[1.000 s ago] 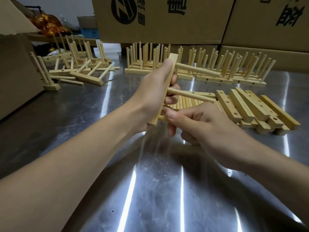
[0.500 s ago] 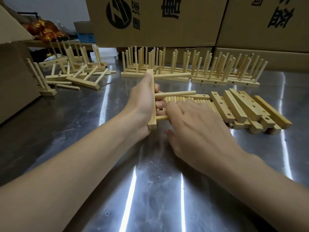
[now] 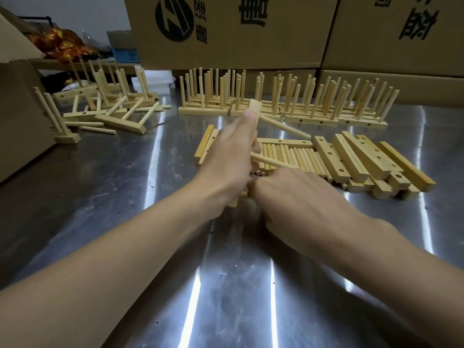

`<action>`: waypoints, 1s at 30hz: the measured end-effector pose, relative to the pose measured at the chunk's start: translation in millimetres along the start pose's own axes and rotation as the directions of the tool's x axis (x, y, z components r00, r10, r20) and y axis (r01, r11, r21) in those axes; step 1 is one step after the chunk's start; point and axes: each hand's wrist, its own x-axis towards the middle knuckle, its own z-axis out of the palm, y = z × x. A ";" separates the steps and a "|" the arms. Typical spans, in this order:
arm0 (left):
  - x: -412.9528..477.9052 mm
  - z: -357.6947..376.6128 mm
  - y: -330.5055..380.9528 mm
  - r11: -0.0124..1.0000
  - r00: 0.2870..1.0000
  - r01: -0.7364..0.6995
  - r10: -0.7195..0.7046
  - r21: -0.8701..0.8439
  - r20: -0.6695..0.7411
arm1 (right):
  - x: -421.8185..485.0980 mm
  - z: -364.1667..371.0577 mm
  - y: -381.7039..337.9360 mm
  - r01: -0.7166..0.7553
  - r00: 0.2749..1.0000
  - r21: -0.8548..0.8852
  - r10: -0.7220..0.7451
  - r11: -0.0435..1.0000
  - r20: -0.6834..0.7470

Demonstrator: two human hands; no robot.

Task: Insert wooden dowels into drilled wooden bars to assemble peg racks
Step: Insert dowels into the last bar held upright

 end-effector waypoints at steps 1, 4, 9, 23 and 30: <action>-2.5 1.8 -1.9 0.998 0.999 -0.028 0.026 0.064 0.028 | -0.4 0.8 1.9 0.012 1.000 0.024 -0.012 1.000 0.027; -5.2 8.1 -2.9 0.996 0.997 -0.042 0.037 0.077 0.068 | -3.2 5.6 9.7 0.011 0.998 0.058 -0.015 0.998 0.064; 2.5 -1.3 -3.2 0.962 0.998 0.042 -0.051 -0.271 -0.024 | -4.9 6.1 19.2 -0.014 0.999 0.287 0.025 0.958 -0.036; 14.4 -24.9 3.7 0.572 0.959 0.279 -0.201 -0.771 0.198 | -6.8 8.2 23.7 0.275 0.852 0.942 0.404 0.195 -0.332; 11.4 -24.2 8.2 0.578 0.950 0.309 -0.155 -0.755 0.271 | -5.5 9.3 19.3 0.352 0.778 0.926 0.508 0.133 -0.369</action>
